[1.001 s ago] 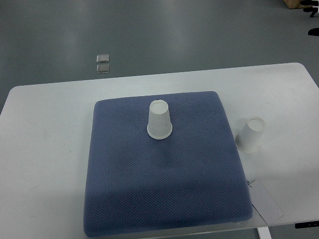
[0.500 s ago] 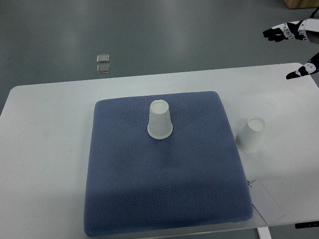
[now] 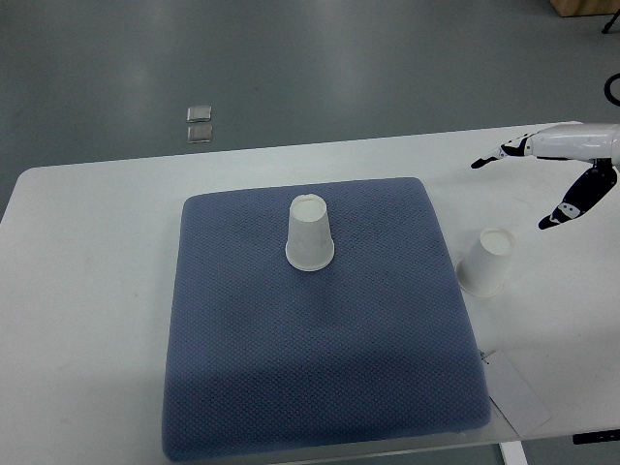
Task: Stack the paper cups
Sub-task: 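Move the right hand down toward the white cup beside the pad, then close the right hand fingers around the white cup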
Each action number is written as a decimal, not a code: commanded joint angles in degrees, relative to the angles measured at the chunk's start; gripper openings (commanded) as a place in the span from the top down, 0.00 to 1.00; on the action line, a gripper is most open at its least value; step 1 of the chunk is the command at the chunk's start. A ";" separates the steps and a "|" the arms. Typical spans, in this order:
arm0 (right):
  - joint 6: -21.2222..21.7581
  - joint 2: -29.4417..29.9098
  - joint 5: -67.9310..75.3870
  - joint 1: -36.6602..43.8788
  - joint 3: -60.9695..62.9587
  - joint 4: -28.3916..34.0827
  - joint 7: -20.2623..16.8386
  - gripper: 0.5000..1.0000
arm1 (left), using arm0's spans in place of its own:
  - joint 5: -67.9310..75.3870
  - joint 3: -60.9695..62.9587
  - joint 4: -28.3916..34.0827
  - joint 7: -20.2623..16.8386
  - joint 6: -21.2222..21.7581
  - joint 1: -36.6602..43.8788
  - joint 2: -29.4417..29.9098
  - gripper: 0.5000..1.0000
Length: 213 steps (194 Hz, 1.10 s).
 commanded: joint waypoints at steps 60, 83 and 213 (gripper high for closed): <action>-4.41 5.43 -2.08 0.14 -7.62 -3.58 -0.21 0.14 | 0.01 -0.09 0.00 0.00 -0.01 0.00 0.00 0.00; -4.41 6.48 -2.17 -0.04 -8.23 -5.34 -0.21 0.14 | 0.01 0.00 0.00 0.00 -0.01 0.00 0.00 0.00; -9.07 12.55 -3.13 -0.13 -14.56 -13.34 -0.03 0.25 | 0.01 0.00 0.00 0.00 -0.01 0.00 0.00 0.00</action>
